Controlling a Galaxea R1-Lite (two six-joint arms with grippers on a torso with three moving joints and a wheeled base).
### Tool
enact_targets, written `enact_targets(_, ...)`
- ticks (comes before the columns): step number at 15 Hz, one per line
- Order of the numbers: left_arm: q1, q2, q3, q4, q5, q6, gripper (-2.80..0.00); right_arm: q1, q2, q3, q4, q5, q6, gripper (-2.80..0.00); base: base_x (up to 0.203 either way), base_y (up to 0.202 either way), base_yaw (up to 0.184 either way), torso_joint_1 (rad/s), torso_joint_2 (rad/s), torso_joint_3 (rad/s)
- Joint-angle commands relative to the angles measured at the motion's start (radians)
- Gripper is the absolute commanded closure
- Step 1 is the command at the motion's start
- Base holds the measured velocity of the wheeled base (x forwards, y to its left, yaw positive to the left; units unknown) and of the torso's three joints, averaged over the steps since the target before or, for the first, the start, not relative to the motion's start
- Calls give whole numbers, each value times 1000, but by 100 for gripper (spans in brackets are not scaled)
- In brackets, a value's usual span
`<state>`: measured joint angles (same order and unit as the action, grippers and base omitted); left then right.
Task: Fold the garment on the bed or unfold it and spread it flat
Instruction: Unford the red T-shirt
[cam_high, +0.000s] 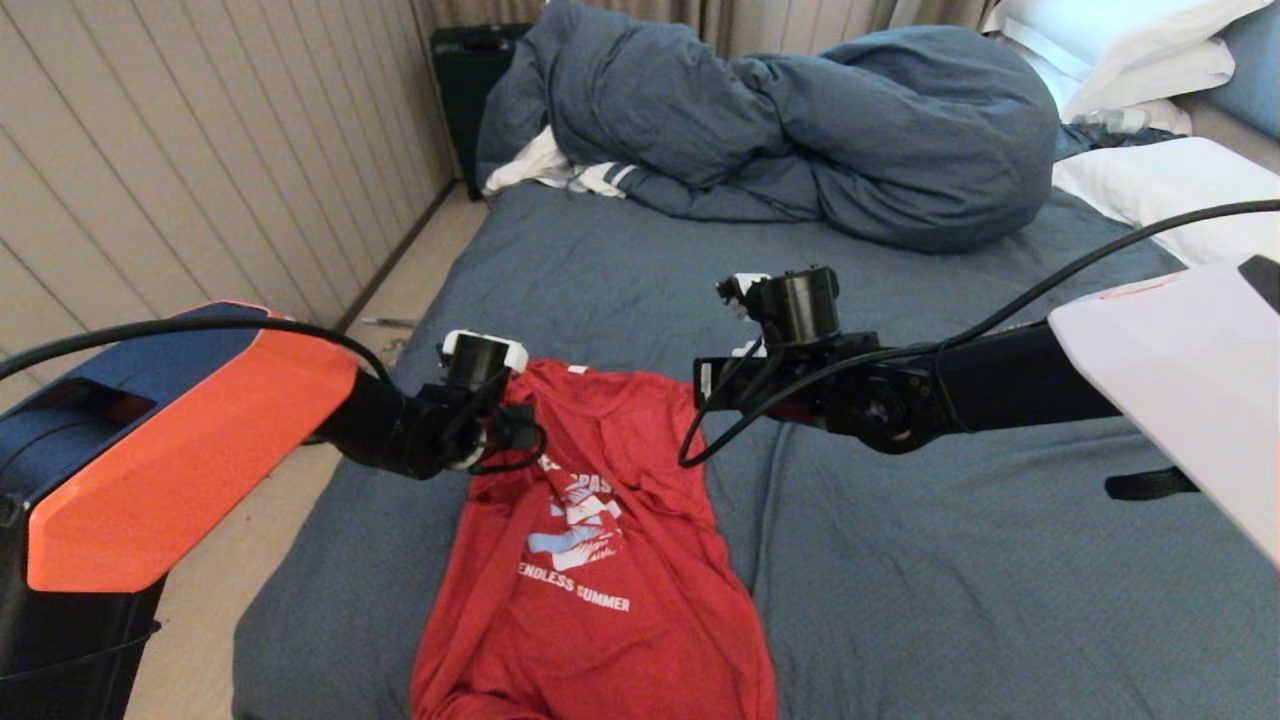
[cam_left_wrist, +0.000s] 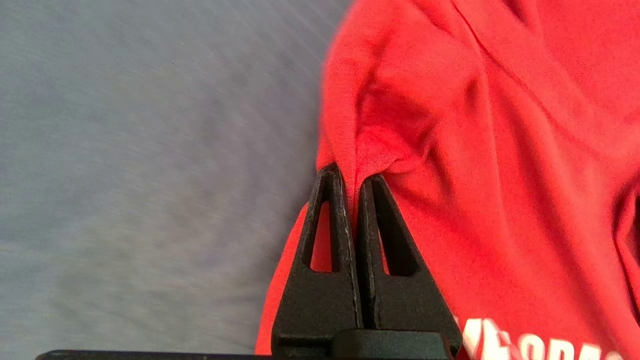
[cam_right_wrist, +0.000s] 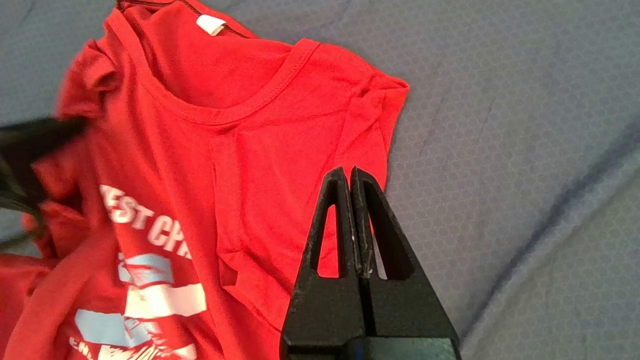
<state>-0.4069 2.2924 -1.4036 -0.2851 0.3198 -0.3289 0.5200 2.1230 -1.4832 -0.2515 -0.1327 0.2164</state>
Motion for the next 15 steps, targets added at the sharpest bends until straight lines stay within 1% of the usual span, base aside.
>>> enact_targets(1,16,-28,1,-2,2,-1,0,0,2,0,-2,-1,1,0,0,0,0,0,0,0)
enact_targets(4,57,-68,14,-1,1,-1,0,6,0,3,-2,-1,1,0,0,0,0,0,0,0)
enact_targets(7,86,-91,61,-16,-5,-1,0,8,0,4,-2,-1,1,0,0,0,0,0,0,0)
enact_targets(11,95,-76,126,-88,-8,6,0,17,10,6,-2,-1,1,0,0,0,0,0,0,0)
enact_targets(15,94,-56,126,-97,-10,8,0,40,93,-16,-1,-1,3,0,0,0,0,0,0,0)
